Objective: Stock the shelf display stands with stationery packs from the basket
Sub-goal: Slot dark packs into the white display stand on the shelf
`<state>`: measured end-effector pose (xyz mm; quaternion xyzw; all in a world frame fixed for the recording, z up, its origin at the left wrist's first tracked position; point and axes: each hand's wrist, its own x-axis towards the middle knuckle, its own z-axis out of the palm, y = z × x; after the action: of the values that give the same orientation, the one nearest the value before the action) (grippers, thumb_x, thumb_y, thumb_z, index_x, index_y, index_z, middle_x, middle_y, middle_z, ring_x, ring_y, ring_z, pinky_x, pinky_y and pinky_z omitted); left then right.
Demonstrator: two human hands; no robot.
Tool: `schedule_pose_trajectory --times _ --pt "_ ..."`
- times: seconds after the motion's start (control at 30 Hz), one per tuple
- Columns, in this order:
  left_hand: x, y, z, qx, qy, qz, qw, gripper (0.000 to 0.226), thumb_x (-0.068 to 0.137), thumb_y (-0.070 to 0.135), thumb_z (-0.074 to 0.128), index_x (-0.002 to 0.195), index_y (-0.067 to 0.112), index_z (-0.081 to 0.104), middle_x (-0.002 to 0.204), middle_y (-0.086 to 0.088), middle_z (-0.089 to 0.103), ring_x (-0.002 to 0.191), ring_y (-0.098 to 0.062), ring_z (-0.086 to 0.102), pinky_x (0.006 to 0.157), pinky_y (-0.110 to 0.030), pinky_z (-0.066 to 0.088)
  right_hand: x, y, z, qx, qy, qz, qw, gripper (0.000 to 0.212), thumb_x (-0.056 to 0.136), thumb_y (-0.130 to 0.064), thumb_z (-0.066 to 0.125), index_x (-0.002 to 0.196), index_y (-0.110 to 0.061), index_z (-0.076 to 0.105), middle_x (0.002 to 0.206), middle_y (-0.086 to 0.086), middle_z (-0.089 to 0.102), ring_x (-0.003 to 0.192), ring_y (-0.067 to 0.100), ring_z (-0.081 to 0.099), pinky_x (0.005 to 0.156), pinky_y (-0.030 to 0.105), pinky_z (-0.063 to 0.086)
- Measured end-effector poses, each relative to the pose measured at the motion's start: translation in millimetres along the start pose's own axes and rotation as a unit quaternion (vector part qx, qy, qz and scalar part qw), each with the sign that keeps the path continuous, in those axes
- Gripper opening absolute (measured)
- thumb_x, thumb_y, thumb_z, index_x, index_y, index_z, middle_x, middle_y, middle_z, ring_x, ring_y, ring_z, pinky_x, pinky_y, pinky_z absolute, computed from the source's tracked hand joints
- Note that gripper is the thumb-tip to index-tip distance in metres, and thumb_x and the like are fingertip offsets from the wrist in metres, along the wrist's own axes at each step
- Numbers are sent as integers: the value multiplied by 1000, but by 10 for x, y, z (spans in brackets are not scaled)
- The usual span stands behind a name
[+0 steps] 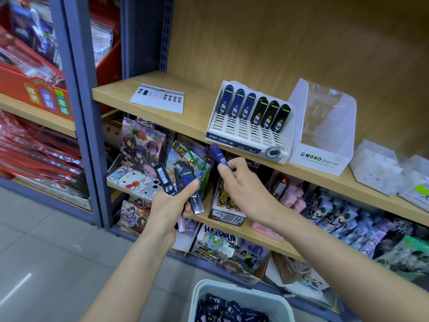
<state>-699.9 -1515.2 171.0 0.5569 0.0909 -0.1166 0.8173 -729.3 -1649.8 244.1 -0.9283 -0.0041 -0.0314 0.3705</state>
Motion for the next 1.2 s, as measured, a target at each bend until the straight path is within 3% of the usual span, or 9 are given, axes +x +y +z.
schedule_pose_trajectory --times 0.2,0.33,0.47,0.53,0.7,0.9,1.0,1.1,1.2 --pt "-5 9 4 -4 -3 4 1000 21 82 20 73 85 0 66 51 -3 43 38 -10 35 34 -17 31 85 -100 -346 -33 72 -49 996 38 104 -29 24 89 -22 58 76 -8 62 66 -1 52 70 14 40" --pt "-15 3 14 -12 -14 3 1000 24 84 16 71 94 -6 66 62 -10 48 36 -8 36 36 -16 33 313 -182 -641 -76 152 -52 984 28 103 -22 32 88 -15 55 89 -2 63 58 -3 47 55 9 34" --pt "-12 -6 8 -10 -11 0 1000 31 85 16 70 103 -8 66 52 -4 43 35 -8 36 37 -16 34 625 -211 -817 -29 175 -41 983 4 98 -13 47 96 -11 44 101 12 66 70 3 60 59 11 47" --pt "-6 -10 10 -10 -8 1 1000 29 84 16 71 100 -8 66 49 -1 43 36 -9 36 37 -16 35 775 -222 -876 4 196 -35 980 18 94 -8 53 103 -10 36 100 12 64 73 12 66 51 9 46" --pt "9 -30 23 -2 -7 -2 1000 30 83 19 73 96 -7 65 46 0 42 39 -12 36 38 -19 36 1025 -155 -951 -59 272 -78 957 34 87 -1 55 110 -16 34 92 4 53 78 27 62 66 38 53" --pt "41 -14 40 2 -14 -3 1000 33 84 19 72 99 -11 66 41 2 40 34 -10 34 37 -18 35 1129 -26 -970 -73 261 -87 959 5 95 -16 53 94 -20 49 81 -4 57 88 29 62 81 48 53" --pt "61 -18 51 1 -17 -10 1000 33 84 21 72 97 -9 66 41 2 40 34 -10 34 46 -23 38 1139 -14 -991 -62 259 -110 958 6 92 -13 58 92 -19 55 83 -5 60 86 24 64 81 38 55" --pt "77 -20 61 -2 -18 -14 1000 31 83 22 72 96 -6 66 43 2 41 37 -11 35 47 -24 39 1151 -23 -995 -93 253 -125 955 9 89 -13 62 90 -21 59 83 -11 60 83 10 59 70 9 43" --pt "93 -15 58 -10 -16 -17 1000 31 83 21 72 96 -7 67 44 2 41 38 -11 36 45 -22 38 1198 -20 -1017 -112 237 -116 958 9 89 -12 62 90 -20 59 85 -7 62 79 6 55 66 6 39"
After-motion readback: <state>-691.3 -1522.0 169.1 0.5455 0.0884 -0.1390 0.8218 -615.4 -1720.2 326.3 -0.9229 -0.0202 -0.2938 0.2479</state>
